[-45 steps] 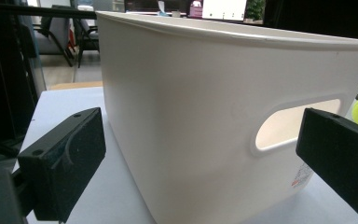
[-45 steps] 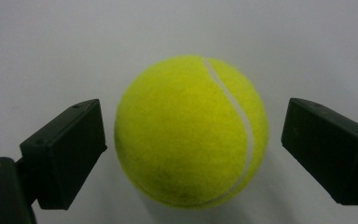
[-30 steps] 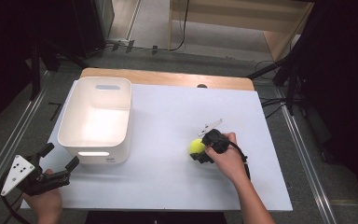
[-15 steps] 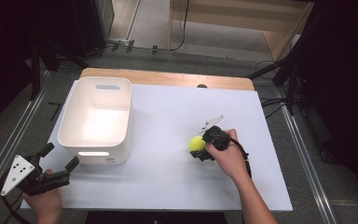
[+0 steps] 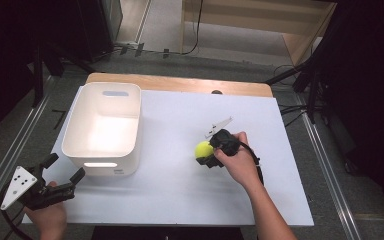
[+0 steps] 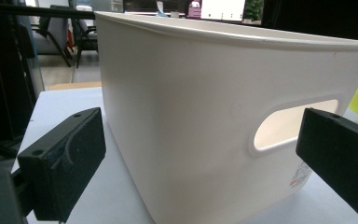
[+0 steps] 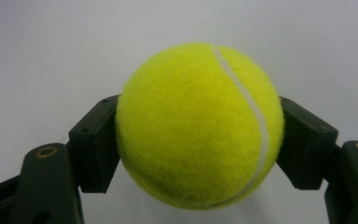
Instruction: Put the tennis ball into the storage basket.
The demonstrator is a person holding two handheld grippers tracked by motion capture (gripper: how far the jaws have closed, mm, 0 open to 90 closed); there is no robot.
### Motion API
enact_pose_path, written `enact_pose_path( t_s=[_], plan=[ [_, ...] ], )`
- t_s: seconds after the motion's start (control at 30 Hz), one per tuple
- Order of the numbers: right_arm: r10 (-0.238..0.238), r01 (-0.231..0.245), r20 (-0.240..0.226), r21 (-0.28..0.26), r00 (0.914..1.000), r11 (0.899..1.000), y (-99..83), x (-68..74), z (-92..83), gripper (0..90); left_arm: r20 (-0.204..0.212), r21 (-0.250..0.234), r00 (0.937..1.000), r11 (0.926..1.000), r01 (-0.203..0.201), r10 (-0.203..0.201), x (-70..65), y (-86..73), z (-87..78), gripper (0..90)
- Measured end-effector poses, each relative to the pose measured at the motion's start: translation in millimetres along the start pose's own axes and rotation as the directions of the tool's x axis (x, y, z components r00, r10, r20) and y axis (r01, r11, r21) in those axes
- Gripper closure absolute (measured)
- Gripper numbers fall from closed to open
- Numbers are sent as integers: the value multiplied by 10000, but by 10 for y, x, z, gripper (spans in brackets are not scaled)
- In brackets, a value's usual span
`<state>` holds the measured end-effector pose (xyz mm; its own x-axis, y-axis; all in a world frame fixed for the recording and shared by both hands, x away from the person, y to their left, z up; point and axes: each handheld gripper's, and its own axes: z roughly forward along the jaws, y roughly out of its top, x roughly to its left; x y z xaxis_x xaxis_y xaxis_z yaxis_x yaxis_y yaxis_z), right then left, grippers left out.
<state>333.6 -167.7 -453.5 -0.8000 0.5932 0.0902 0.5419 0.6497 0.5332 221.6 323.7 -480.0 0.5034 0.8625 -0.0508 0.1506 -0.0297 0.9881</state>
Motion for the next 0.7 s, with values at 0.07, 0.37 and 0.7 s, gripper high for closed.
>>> enact_pose_path(
  t_s=[0.07, 0.37, 0.7],
  plan=[
    [-22, 22, -37, -12, 10000, 10000, 11, 2, 0, 239, -6, 0, 10000, 10000, 5, -5, -2, 0, 1, 14],
    [-246, 243, -326, -90, 9992, 9997, 165, -10, 4, 240, 56, 6, 10000, 10000, -17, 17, -5, 0, -3, 14],
    [-583, 578, -522, -116, 9969, 9983, 386, 84, 79, 240, 108, -18, 9999, 10000, 37, -36, -2, -1, -3, 14]
  ],
)
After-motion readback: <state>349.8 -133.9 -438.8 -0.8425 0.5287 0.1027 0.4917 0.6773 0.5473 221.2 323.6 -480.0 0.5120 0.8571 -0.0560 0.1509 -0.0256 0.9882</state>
